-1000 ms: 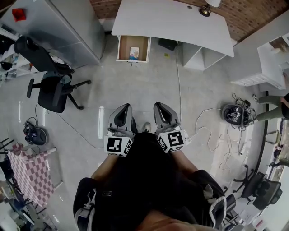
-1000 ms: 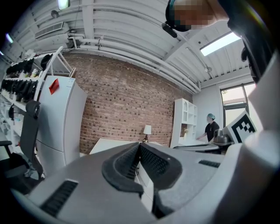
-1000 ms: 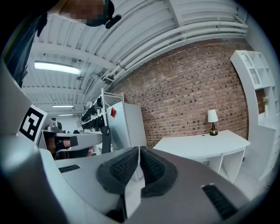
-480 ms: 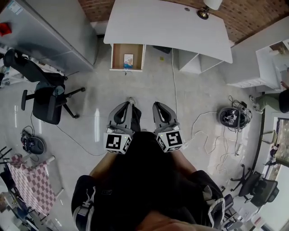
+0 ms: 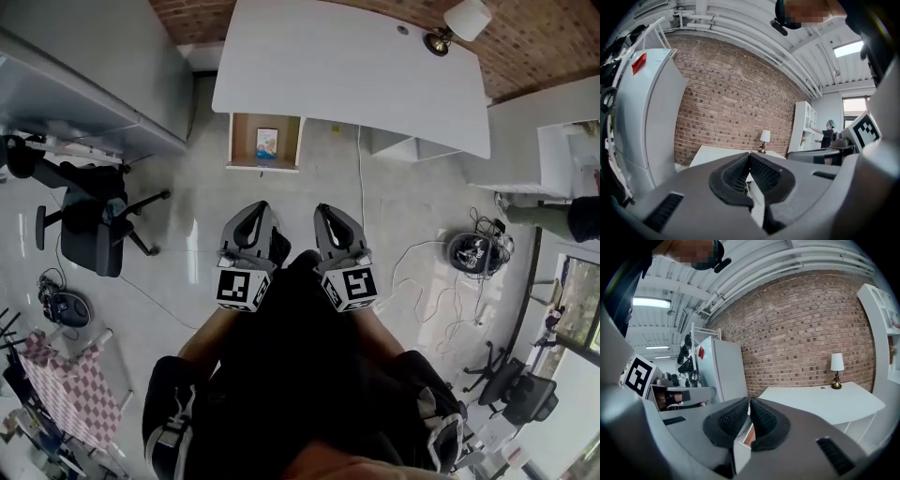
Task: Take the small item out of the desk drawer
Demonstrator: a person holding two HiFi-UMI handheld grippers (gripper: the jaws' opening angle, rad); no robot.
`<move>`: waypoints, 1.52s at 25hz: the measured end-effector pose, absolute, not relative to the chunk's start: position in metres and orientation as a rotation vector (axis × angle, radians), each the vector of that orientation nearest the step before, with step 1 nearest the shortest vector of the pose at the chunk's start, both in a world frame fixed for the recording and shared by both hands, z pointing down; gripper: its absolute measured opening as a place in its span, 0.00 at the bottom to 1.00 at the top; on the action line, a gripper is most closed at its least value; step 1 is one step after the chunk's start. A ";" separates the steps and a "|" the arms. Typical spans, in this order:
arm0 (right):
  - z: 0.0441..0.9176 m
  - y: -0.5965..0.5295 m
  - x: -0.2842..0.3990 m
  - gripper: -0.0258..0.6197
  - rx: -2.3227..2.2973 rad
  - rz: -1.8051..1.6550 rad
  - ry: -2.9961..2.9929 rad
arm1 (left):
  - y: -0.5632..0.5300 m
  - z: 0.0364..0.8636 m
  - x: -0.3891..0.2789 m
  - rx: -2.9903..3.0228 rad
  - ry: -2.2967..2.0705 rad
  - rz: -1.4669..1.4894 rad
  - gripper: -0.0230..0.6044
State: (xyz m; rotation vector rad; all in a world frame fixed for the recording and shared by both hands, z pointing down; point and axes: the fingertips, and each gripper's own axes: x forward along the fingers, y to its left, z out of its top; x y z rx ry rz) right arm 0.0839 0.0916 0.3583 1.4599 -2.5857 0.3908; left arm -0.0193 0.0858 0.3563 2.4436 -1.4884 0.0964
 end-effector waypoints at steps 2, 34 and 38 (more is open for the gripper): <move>0.365 0.069 0.075 0.09 1.455 0.397 -2.585 | 0.063 0.368 -0.027 2.444 -1.486 0.120 0.05; 0.536 -0.112 0.024 0.09 1.148 0.714 -2.481 | -0.136 0.755 -0.050 2.001 -1.380 0.646 0.39; 0.559 -0.116 0.025 0.09 1.124 0.744 -2.459 | -0.141 0.821 -0.046 1.897 -1.317 0.743 0.51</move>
